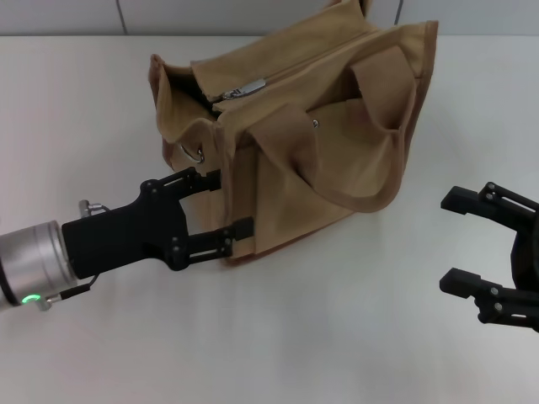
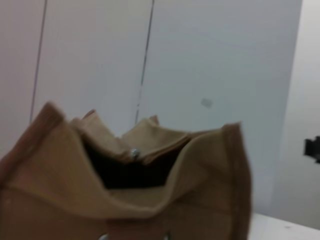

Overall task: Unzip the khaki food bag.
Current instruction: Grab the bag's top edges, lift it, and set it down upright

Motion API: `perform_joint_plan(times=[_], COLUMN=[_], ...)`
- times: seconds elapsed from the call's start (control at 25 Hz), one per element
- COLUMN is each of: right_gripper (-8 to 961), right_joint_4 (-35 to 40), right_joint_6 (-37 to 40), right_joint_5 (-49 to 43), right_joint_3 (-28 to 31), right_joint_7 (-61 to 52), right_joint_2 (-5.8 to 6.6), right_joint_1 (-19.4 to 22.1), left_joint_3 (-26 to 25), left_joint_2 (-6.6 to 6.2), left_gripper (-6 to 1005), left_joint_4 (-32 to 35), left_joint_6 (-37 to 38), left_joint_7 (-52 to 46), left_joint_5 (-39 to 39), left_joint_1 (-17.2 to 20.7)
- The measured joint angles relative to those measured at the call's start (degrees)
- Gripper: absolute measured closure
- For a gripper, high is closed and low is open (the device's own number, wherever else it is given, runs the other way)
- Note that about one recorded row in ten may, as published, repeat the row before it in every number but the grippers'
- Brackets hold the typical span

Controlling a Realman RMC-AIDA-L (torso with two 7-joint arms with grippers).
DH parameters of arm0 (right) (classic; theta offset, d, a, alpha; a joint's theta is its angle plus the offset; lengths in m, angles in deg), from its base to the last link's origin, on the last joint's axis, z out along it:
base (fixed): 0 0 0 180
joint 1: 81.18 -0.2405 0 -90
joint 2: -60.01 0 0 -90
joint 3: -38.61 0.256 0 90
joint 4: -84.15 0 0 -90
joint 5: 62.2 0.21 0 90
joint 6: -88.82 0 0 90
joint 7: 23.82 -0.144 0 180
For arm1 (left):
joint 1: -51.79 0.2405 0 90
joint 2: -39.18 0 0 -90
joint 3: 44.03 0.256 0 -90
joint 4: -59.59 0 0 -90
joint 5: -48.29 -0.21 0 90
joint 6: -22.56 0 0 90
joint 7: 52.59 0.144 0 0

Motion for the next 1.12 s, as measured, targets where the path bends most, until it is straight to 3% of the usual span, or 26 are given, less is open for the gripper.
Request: perform_joint_plan(times=[0.32,0.44,0.76,0.96,1.12], right_gripper=[120,120,119,120,120], right_joint_4=[-0.3,-0.5,-0.5,-0.7,-1.0], right_joint_6=[-0.1,-0.2,-0.9,-2.1,-2.6], right_joint_5=[0.0,0.0,0.0,0.0,0.0], right_joint_3=[0.1,0.1,0.8,0.8,0.8], right_joint_7=[0.3,0.5,0.5,0.6,0.6], right_joint_2=[-0.07,-0.06,-0.06,-0.06,-0.07], right_joint_1=[0.4,0.6,1.1,1.1,1.1], left_joint_3=[-0.6,-0.6,-0.6,-0.6,-1.0], left_joint_2=[0.32,0.38,0.28,0.13,-0.02], left_gripper=[270,276,294,551,702], left_joint_4=[-4.2,-5.4,-5.9,-5.9,-5.2], left_joint_6=[-3.4,-4.4,-6.0,-5.6,-5.4], left_joint_7=[4.0,5.4,6.3,6.5,6.6], left_joint_5=[3.6,7.6,9.6,10.4,10.8], left_joint_1=[-1.5,-1.1,-0.6,-0.2,0.3])
